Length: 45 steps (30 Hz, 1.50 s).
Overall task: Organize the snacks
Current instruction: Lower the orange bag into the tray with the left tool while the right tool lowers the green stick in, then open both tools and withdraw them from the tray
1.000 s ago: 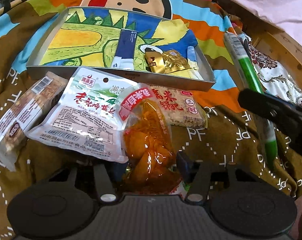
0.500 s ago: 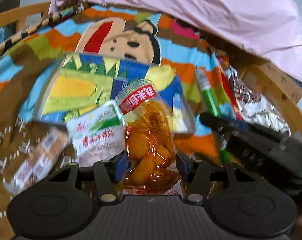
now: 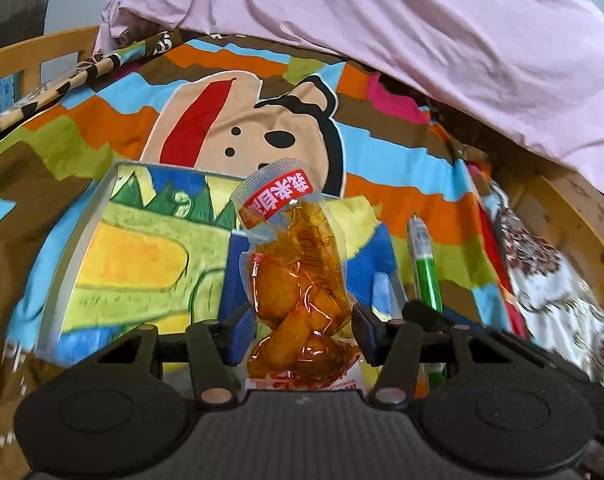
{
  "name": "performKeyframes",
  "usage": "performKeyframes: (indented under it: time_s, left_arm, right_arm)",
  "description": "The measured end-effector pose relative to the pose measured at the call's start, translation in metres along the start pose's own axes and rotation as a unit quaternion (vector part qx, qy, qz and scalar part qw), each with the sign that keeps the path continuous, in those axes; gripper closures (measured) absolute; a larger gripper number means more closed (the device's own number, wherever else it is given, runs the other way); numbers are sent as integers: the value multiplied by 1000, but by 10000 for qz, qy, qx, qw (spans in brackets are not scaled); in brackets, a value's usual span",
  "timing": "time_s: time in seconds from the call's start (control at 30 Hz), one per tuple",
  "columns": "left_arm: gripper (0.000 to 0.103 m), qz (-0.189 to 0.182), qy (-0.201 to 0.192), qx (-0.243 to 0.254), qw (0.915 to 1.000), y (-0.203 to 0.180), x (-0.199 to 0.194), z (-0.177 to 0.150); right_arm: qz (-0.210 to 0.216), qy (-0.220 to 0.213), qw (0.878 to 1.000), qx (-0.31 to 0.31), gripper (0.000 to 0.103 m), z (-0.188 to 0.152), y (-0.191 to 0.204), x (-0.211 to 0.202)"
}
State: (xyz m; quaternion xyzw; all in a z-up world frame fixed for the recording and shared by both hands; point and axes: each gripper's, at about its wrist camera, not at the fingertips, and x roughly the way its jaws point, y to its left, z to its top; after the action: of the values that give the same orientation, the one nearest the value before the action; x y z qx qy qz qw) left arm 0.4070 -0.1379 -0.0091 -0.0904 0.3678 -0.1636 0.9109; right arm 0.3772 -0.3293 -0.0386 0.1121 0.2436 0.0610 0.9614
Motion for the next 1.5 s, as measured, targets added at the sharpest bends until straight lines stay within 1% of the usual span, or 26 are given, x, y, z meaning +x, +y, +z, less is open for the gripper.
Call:
performKeyframes:
  time_s: [0.13,0.23,0.4,0.53,0.63,0.7,0.73,0.77,0.8,0.9,0.93,0.97,1.0,1.03,1.07,1.1,1.17,1.27,1.33,1.4,1.5]
  left_arm:
    - [46,-20,101,-53,9999,4,30,14]
    - [46,-39,249,-78,9997,6,52,20]
    - [46,43,488,-101,9987,9,83,18]
    - [46,144,610,-147,9979,9,98,14]
    - [43,210,626,-245,9975,10,103,12]
    - [40,190,642,-351,9971,12,102,9]
    - [37,117,637,-414,9970,13,101,8]
    - [28,69,597,-472,9971,14,99,7]
    - [19,69,532,-525,9972,14,96,6]
    - [17,19,433,-574,9974,14,86,6]
    - [17,2,385,-568,9976,13,81,6]
    - [16,-5,285,-551,9981,13,74,6]
    - [14,-7,175,-536,9984,14,67,6]
    - [12,-4,43,-526,9986,15,57,5]
    - [9,10,-86,-522,9986,17,49,4]
    - [6,25,-209,-523,9984,18,40,4]
    - [3,45,-484,-583,9971,22,19,1]
    - [1,49,-764,-763,9941,30,-9,-3]
    - [1,116,-922,-834,9922,34,-28,-8]
    - [1,201,-1116,-798,9903,36,-49,-15]
    - [1,341,-1311,-677,9885,38,-76,-25]
  right_arm:
    - [20,111,9998,180,84,-2,-9,29]
    - [-4,166,9996,232,84,-4,-14,45]
    - [-10,316,9994,124,84,-7,-22,61]
    - [-5,476,9988,134,84,-11,-25,69]
    - [-36,560,9983,149,79,-13,-28,72]
    - [-77,490,9987,132,77,-11,-30,71]
    - [-86,479,9987,119,71,-10,-31,70]
    - [-83,463,9988,131,67,-8,-32,69]
    - [-80,444,9988,162,66,-8,-33,67]
    - [-147,393,9989,191,60,-5,-35,63]
    - [-170,345,9991,187,55,-4,-35,60]
    - [-191,277,9993,175,48,-3,-34,57]
    - [-199,207,9995,151,44,-1,-33,53]
    - [-191,114,9997,109,37,0,-31,49]
    - [-183,21,9998,77,33,1,-28,44]
    - [-162,-100,9998,53,30,1,-26,38]
    - [-109,-304,9995,18,17,2,-21,24]
    - [-8,-551,9985,-54,7,2,-12,2]
    - [67,-657,9977,-154,4,1,-6,-13]
    - [143,-747,9967,-267,1,-1,1,-30]
    - [208,-935,9948,-354,1,-1,11,-54]
